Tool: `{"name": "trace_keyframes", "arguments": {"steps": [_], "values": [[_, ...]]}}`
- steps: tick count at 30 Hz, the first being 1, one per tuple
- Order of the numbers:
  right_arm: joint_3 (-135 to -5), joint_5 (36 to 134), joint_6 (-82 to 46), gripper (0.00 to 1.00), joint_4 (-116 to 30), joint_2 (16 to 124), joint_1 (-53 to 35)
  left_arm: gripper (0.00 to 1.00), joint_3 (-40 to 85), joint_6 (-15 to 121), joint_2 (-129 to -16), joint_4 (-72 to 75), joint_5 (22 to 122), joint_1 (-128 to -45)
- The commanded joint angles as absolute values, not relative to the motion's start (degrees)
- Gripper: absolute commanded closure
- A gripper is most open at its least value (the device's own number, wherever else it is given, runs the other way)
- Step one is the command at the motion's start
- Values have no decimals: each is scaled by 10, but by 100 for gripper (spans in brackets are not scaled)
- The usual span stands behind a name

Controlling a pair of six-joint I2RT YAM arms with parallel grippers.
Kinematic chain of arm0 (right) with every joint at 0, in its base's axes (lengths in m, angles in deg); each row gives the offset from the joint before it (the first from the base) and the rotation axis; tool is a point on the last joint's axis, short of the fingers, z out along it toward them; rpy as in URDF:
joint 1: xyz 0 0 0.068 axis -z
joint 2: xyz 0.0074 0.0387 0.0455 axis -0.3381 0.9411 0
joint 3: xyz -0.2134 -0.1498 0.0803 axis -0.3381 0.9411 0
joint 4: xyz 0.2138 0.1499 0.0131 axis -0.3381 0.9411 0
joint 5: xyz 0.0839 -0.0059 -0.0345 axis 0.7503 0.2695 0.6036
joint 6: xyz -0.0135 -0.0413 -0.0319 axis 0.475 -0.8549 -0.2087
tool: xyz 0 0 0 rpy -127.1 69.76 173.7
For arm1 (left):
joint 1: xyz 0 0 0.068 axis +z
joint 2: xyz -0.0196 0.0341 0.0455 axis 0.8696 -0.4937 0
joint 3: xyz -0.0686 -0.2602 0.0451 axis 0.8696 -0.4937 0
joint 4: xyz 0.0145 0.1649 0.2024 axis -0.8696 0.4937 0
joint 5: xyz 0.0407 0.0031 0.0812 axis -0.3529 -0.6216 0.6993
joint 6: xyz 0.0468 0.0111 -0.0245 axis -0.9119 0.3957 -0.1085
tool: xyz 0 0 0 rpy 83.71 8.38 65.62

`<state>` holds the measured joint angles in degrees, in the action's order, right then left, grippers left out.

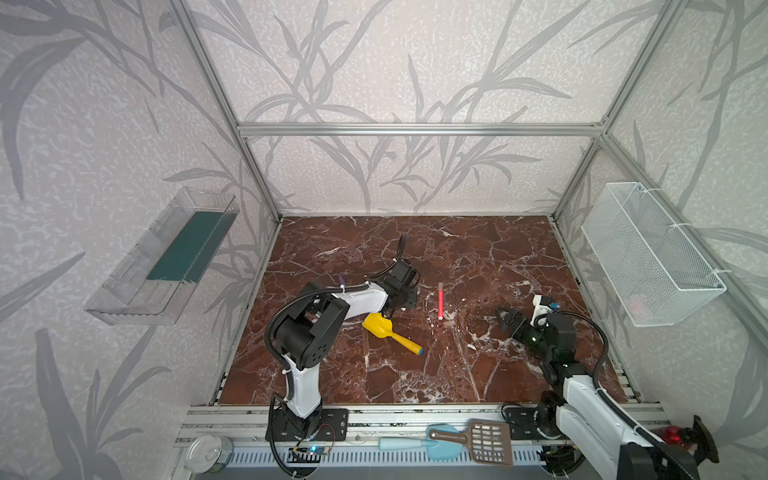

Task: Insert the pens into the pen caps
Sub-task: 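Lay the capped pink marker by the highlighters with left gripper while right retracts, then move the left gripper over the uncapped purple marker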

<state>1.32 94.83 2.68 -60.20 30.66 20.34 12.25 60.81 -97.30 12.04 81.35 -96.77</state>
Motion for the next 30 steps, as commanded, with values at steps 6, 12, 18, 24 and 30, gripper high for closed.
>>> {"name": "trace_keyframes", "arguments": {"steps": [6, 12, 18, 24, 30], "values": [[-22, 975, 22, 0, -707, 410, 203, 60, 83, 597, -843, 121, 825, -967], [-18, 967, 14, 4, -691, 382, 197, 65, -27, 639, -712, 95, 963, -930], [-15, 914, -9, 1, -646, 334, 165, 65, -125, 708, -650, 80, 939, -804], [-27, 920, -12, 1, -649, 362, 165, 65, -144, 723, -678, 69, 896, -742], [-29, 922, -12, 1, -651, 368, 164, 67, -123, 725, -749, 51, 856, -718]]}}
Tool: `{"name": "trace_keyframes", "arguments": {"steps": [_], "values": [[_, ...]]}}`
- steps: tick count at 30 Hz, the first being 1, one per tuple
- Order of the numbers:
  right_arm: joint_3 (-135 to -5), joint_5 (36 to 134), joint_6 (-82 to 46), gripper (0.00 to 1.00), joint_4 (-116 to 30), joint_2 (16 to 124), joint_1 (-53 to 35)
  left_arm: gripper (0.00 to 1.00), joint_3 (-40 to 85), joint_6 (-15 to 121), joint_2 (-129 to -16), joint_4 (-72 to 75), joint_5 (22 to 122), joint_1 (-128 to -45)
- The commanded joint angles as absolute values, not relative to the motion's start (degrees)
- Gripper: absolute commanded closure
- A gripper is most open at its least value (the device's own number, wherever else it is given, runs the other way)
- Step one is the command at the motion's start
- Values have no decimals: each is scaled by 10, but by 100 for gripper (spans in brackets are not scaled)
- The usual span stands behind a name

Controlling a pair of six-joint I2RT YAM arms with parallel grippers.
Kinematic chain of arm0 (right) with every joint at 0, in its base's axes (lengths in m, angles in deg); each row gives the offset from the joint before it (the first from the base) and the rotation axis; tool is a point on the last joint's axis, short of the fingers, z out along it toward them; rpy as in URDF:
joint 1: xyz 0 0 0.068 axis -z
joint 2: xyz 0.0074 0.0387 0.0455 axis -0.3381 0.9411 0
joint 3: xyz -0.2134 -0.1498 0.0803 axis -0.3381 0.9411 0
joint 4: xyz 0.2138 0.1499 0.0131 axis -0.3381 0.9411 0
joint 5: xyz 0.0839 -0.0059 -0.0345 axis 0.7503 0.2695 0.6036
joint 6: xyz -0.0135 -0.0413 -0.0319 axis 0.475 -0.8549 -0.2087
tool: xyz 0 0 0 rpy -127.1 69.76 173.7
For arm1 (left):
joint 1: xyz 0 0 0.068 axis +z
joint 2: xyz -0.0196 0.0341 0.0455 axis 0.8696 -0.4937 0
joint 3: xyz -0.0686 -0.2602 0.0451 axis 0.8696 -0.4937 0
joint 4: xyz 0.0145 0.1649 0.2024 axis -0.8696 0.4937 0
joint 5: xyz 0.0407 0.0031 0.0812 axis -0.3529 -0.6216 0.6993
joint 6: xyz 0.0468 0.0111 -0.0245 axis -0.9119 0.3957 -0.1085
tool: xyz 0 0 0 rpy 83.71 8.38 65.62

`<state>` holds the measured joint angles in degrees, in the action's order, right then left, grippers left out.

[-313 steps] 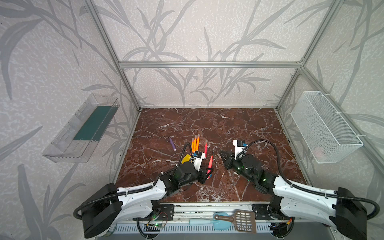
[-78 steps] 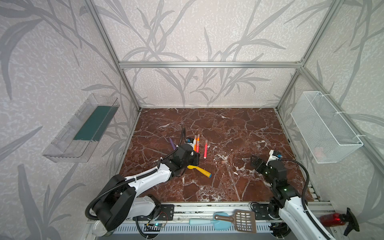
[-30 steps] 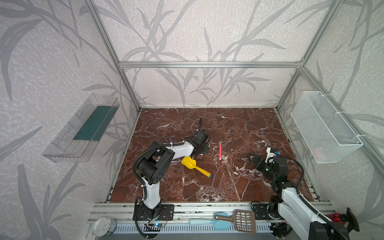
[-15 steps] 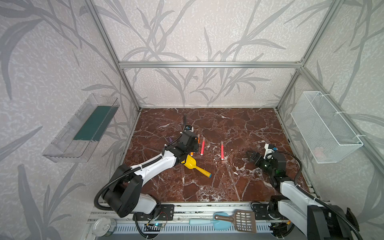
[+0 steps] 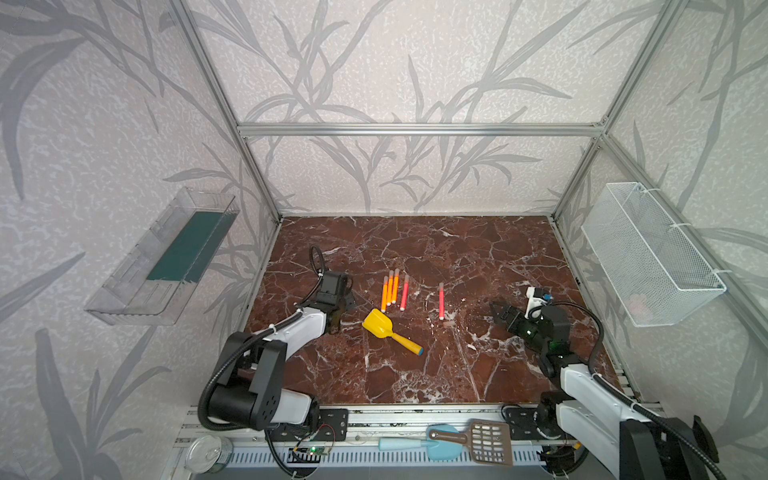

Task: Insert the pens into the pen caps
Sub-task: 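Move the left gripper over the uncapped purple marker, then close the left gripper on the purple marker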

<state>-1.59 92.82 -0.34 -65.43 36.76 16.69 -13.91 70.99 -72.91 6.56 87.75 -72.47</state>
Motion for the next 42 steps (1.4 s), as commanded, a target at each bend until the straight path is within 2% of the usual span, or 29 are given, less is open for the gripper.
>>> {"name": "trace_keyframes", "arguments": {"steps": [1, 10, 16, 25, 30, 33, 42], "values": [[-29, 923, -13, 1, -651, 367, 164, 67, -120, 724, -756, 47, 853, -718], [-32, 914, -15, 1, -647, 369, 157, 66, -82, 706, -785, 72, 829, -712], [-35, 910, -16, 1, -645, 371, 154, 61, -92, 709, -779, 41, 842, -712], [-36, 908, -19, 1, -642, 372, 151, 57, -5, 689, -855, 127, 863, -706], [-36, 907, -19, 1, -642, 371, 149, 58, 3, 692, -874, 131, 857, -705], [-36, 905, -20, 1, -642, 371, 148, 63, 0, 696, -872, 131, 860, -705], [-35, 902, -21, 1, -640, 367, 146, 69, -6, 719, -894, 132, 848, -706]]}}
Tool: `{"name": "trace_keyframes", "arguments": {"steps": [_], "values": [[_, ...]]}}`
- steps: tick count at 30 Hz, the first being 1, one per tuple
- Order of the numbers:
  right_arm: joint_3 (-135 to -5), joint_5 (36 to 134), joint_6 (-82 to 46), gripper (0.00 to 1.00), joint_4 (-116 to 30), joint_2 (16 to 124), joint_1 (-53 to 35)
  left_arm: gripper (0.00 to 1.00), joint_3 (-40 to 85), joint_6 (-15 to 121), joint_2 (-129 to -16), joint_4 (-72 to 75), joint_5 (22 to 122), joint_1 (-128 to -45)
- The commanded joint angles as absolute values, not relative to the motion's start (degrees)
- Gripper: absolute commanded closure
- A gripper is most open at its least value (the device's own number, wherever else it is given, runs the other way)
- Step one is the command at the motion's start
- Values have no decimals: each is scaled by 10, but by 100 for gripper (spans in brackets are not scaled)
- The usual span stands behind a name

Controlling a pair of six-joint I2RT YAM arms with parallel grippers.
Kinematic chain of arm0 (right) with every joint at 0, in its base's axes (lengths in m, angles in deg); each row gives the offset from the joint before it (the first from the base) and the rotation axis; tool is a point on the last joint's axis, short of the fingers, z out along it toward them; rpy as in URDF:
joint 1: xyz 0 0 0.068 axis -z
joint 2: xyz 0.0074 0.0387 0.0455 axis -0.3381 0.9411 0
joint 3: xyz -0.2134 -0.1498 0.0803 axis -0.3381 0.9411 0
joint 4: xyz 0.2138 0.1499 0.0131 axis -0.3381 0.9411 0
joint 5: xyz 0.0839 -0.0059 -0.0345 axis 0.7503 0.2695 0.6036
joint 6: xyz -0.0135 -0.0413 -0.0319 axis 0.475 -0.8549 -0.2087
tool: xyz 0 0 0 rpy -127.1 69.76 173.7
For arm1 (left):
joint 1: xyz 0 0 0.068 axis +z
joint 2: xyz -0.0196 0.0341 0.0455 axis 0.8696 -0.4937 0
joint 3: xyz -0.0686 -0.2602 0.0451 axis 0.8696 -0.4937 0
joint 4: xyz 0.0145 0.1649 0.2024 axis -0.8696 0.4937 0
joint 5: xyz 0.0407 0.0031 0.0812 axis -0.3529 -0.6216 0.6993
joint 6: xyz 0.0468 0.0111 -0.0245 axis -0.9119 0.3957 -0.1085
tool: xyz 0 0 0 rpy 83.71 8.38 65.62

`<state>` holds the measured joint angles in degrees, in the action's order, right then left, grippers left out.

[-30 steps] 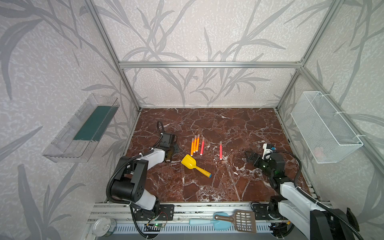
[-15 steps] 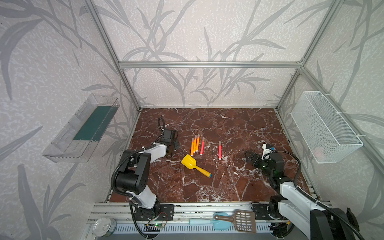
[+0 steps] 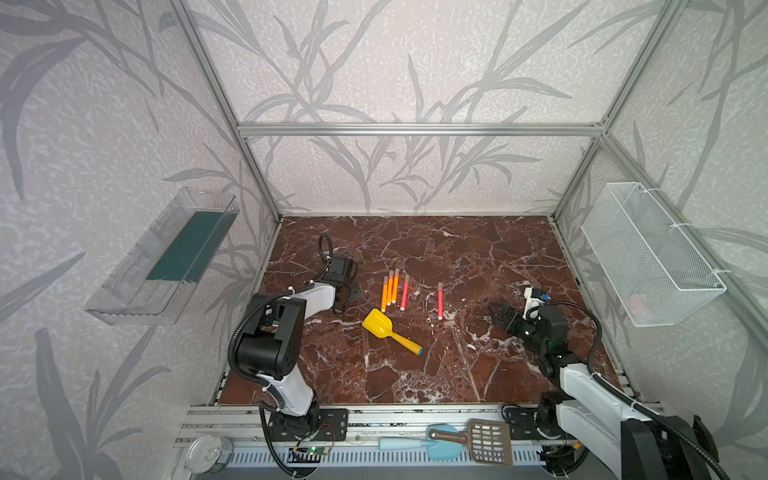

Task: Insert the pens into the pen caps
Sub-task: 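Close the left gripper on the purple marker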

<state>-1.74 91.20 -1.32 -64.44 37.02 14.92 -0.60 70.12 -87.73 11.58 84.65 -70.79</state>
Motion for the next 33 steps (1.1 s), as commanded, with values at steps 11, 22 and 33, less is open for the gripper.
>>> {"name": "trace_keyframes", "arguments": {"steps": [11, 22, 33], "values": [[-34, 900, -22, 1, -638, 364, 144, 86, -8, 726, -907, 131, 848, -707], [-33, 897, -22, 1, -639, 360, 142, 100, -34, 694, -839, 109, 808, -719], [-48, 875, -27, 1, -536, 289, 112, 100, -105, 621, -601, 104, 805, -831]]}}
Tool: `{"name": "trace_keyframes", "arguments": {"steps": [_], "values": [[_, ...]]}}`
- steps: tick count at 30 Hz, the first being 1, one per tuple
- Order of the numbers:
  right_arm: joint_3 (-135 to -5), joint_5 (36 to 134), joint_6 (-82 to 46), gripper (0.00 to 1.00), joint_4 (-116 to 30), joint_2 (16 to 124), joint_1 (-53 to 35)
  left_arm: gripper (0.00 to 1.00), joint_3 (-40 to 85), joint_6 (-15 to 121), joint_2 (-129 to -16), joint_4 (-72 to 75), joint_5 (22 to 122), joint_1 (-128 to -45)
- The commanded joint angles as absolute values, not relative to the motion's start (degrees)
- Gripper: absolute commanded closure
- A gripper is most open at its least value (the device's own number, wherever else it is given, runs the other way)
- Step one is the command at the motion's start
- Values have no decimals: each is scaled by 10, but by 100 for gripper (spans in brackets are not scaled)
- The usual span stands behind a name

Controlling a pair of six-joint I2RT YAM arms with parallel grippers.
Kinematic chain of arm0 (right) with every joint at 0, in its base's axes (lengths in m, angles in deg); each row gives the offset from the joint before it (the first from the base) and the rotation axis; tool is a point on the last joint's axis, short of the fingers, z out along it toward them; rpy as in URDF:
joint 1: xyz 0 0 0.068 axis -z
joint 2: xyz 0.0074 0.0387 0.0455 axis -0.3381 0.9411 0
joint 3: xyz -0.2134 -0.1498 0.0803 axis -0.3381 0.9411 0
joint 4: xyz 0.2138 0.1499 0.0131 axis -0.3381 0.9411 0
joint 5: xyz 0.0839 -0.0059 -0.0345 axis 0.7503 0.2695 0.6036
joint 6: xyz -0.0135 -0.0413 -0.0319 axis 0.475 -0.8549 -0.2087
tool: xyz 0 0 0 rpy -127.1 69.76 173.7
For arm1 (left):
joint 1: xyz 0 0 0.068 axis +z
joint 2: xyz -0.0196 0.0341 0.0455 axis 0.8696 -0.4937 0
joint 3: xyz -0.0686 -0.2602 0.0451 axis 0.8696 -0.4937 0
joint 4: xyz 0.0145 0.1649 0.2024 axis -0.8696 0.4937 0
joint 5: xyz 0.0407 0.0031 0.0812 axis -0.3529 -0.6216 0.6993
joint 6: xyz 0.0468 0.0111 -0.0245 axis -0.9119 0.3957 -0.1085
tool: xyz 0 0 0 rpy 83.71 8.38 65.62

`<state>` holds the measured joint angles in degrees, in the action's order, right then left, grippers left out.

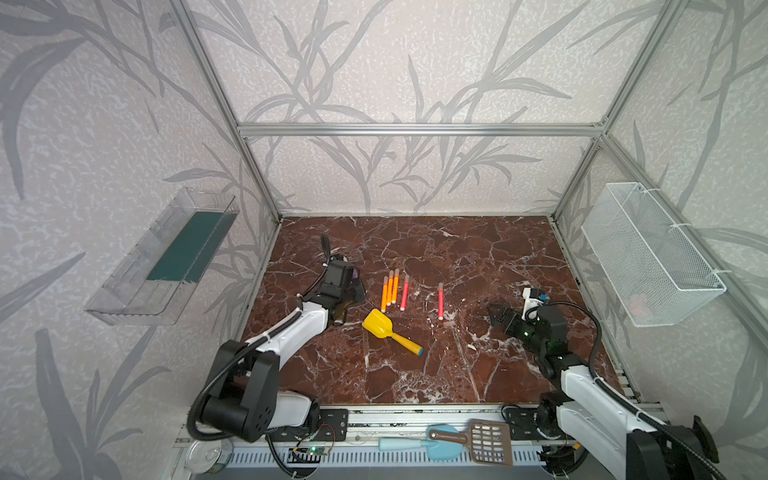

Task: Insert the pens into the pen caps
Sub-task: 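Close the left gripper on the purple marker, then lift the purple marker upright with left gripper while right gripper approaches, then hold the purple marker upright with left gripper while right hovers near its tip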

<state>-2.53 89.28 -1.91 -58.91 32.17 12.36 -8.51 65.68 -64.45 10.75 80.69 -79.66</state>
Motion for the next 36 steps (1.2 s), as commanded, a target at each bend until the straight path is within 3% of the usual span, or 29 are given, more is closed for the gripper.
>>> {"name": "trace_keyframes", "arguments": {"steps": [1, 5, 9, 13, 17, 24, 32, 36], "values": [[-52, 877, -22, 1, -517, 272, 109, 100, -115, 613, -583, 90, 793, -845], [-53, 913, 28, 1, -484, 182, 80, 100, -165, 598, -520, 11, 732, -907], [-48, 874, 72, 1, -501, 113, -31, 100, -193, 580, -495, -41, 740, -992], [-56, 805, 86, 1, -551, 129, -155, 100, -198, 558, -507, -75, 751, -1070], [-76, 775, 93, 3, -623, 212, -235, 100, -203, 531, -524, -117, 785, -1150], [-113, 811, 118, 13, -715, 357, -258, 100, -199, 510, -568, -137, 827, -1204], [-115, 783, 121, 21, -720, 366, -278, 100, -205, 503, -587, -159, 834, -1213], [-120, 782, 131, 38, -728, 381, -280, 100, -209, 501, -589, -174, 824, -1215]]}}
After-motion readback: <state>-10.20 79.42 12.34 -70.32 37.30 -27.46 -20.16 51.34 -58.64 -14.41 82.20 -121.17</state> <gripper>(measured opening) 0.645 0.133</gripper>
